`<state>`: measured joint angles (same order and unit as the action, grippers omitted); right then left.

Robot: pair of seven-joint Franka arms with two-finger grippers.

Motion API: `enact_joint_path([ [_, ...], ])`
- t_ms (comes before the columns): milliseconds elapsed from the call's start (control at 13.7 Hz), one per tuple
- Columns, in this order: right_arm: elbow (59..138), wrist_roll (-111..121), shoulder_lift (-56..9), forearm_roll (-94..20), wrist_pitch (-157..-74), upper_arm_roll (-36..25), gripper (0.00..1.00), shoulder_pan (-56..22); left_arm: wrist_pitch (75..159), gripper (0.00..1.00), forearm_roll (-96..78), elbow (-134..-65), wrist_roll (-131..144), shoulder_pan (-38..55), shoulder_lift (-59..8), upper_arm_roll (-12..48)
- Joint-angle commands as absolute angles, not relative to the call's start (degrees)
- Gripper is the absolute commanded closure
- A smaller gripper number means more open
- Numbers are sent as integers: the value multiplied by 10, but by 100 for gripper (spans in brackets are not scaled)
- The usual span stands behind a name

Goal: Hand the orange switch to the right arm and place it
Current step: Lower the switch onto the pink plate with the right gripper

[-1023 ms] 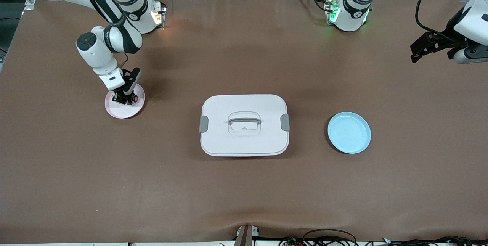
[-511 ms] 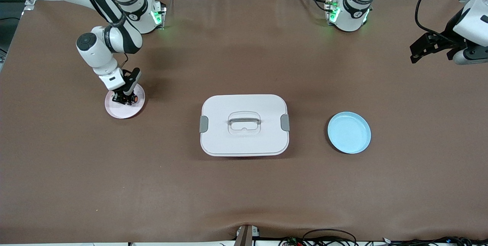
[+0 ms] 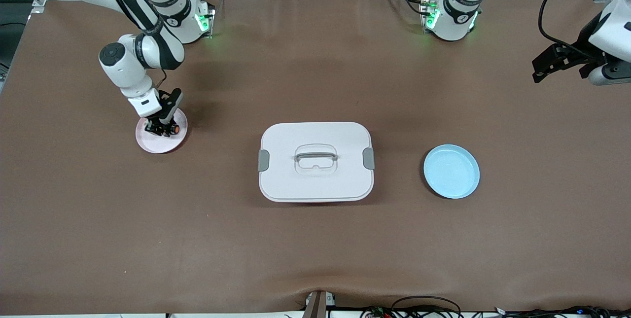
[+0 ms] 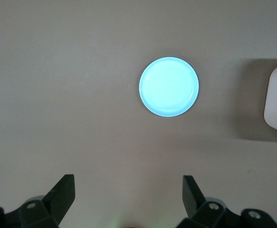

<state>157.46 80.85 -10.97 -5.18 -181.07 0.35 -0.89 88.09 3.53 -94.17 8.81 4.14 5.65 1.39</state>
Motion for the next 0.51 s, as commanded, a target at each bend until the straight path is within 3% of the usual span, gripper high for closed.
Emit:
enact_joint_path([
  [0, 1563, 800, -115, -45, -1815, 11, 0, 3, 887, 0, 28, -940, 72, 39, 62, 11],
  [146, 1555, 802, -110, -45, -1796, 11, 0, 5, 886, 0, 28, -940, 72, 40, 61, 11],
  [438, 1528, 799, -56, -47, -1669, 11, 0, 5, 886, 0, 27, -938, 72, 39, 56, 11],
])
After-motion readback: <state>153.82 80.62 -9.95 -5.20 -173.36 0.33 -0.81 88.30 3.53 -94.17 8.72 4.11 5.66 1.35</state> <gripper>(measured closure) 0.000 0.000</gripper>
